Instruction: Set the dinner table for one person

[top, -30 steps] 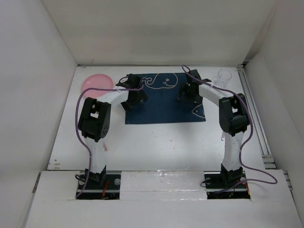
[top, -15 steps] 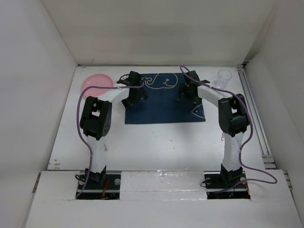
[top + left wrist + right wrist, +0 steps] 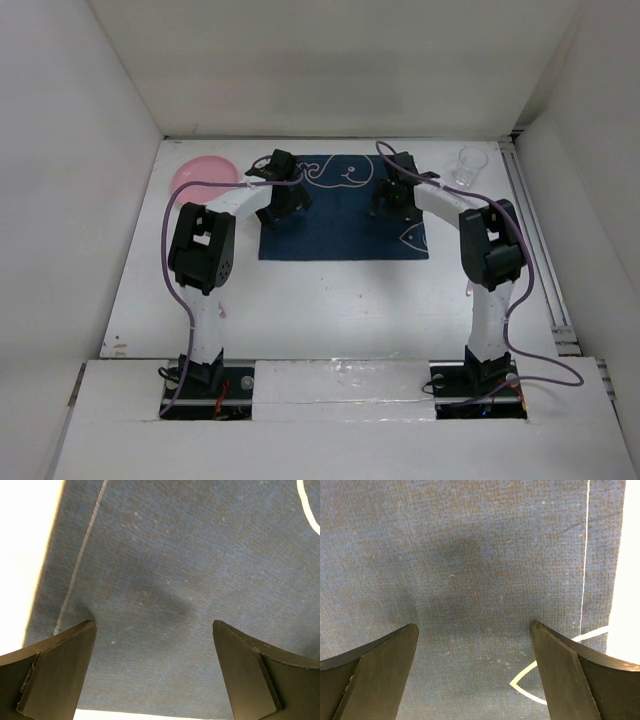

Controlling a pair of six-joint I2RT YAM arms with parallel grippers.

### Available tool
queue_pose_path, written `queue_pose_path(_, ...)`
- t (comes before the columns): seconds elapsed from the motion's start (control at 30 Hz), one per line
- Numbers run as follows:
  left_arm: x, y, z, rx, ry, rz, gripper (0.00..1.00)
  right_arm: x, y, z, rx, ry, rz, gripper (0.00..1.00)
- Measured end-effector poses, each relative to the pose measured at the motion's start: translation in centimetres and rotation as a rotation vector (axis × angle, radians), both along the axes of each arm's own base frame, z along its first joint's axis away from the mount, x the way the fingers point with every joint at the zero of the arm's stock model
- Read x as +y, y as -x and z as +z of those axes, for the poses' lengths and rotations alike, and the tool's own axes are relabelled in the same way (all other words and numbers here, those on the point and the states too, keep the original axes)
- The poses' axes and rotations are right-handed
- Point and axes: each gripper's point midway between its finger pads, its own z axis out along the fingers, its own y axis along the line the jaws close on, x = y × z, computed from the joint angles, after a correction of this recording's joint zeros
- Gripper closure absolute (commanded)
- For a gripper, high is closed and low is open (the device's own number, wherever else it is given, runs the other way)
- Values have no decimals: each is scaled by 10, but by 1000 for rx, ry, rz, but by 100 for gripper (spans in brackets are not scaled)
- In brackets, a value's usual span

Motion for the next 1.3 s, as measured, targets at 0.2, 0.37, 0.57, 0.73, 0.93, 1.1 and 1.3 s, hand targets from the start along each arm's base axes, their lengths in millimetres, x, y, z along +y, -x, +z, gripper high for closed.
queue_pose_path(0.2,-3,-1,4,-11,11,-16,0,6,4,0,2,-3,5,0)
queue_pose_path(0.37,-5,-4,23,-54,27,-32,0,3,4,2,7,1,-7,0)
queue_pose_path(0.57,-5,-10,68,-159,63,-35,0,-5,-2,15,4,19,-28,0)
queue_pose_path(0.73,13,-18,111,-262,93,20,0,-10,-11,55,-87,21,-30,0)
queue_pose_path(0.93,105,-23,164,-408,122,284,0,8,2,166,-355,-58,39,0)
queue_pose_path(1.1,211,-19,174,-443,100,537,0,45,56,221,-515,-153,168,0)
queue_pose_path(1.3,291,-31,132,-300,45,696,0,72,105,216,-505,-229,307,0)
